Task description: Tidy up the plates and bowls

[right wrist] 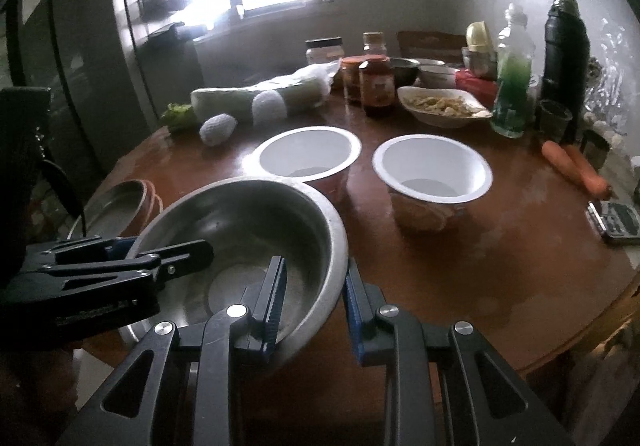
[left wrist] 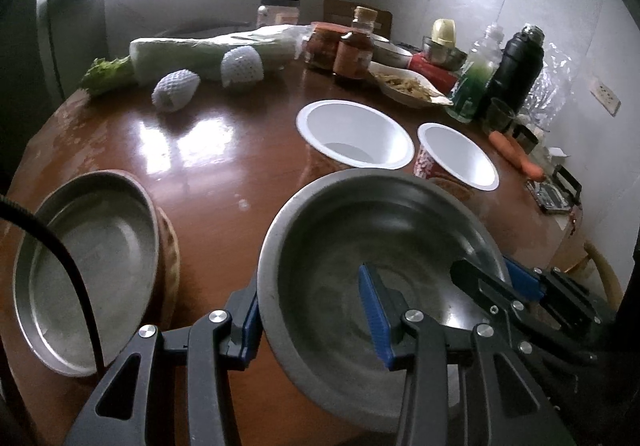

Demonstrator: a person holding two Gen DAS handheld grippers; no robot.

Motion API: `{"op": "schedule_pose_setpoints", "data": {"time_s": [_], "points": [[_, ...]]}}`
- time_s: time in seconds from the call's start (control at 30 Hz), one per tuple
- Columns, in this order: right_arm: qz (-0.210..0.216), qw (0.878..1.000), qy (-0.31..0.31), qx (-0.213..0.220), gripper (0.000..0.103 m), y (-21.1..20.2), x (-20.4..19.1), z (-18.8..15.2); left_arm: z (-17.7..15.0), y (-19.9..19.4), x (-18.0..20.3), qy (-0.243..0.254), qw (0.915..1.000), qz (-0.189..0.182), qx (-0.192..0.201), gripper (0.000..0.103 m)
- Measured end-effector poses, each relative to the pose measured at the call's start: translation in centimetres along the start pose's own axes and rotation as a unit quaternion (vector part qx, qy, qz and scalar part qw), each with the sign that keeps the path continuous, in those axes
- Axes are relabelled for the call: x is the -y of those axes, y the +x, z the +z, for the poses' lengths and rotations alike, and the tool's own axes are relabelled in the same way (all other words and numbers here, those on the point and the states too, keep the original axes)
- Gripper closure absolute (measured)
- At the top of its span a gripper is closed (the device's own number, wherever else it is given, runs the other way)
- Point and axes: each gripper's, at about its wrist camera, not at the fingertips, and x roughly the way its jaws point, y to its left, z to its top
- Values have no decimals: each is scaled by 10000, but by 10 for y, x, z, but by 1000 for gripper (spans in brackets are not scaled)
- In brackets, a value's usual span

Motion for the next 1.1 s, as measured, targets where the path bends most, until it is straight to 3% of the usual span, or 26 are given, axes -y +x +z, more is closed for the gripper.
{"op": "schedule_pose_setpoints", "data": {"time_s": [1.1], "points": [[12,9993,268,-274,73,25,16,-10,-11,33,12,293,9986,133,-409,58]]}}
